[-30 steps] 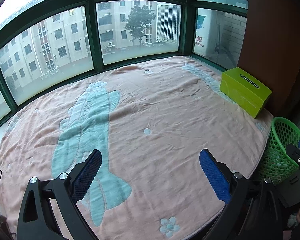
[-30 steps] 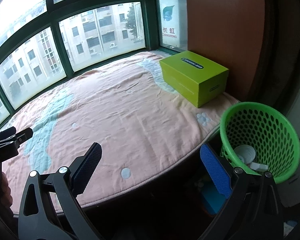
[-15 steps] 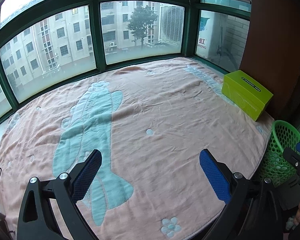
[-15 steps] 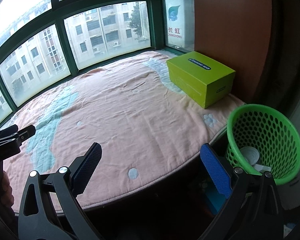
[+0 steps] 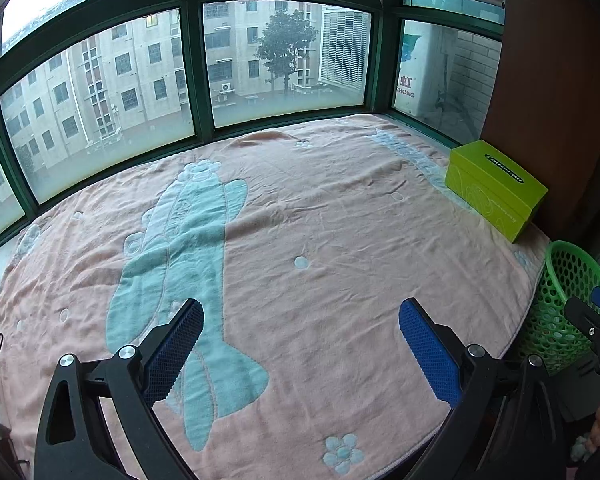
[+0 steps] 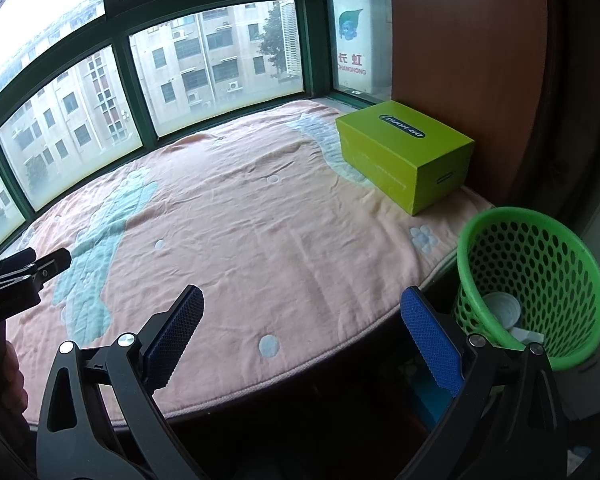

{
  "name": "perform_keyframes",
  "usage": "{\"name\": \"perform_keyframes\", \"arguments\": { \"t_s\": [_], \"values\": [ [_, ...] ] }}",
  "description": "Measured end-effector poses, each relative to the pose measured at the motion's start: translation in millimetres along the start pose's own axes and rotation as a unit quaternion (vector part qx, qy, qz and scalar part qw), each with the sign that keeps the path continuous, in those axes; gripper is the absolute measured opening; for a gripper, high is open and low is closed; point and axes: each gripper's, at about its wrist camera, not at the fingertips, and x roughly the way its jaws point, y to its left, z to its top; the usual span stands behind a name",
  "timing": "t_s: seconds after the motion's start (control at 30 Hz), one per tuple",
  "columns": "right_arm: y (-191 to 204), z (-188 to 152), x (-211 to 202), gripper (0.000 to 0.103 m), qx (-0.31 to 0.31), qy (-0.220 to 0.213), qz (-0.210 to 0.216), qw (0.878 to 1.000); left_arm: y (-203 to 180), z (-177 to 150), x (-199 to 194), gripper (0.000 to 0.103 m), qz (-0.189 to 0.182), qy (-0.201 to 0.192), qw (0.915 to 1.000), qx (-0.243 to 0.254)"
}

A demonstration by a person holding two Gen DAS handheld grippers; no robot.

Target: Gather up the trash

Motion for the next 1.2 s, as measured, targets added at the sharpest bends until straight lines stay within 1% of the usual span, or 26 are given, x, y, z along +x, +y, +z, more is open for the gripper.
{"name": "perform_keyframes", "arguments": {
  "t_s": [1.2],
  "values": [
    [-1.7, -2.7, 2.2, 0.098, 0.004, 0.001, -0.003, 1.0, 2.7, -0.9, 1.7, 0.095, 0.002, 0.0, 1.0, -0.002]
  ]
}}
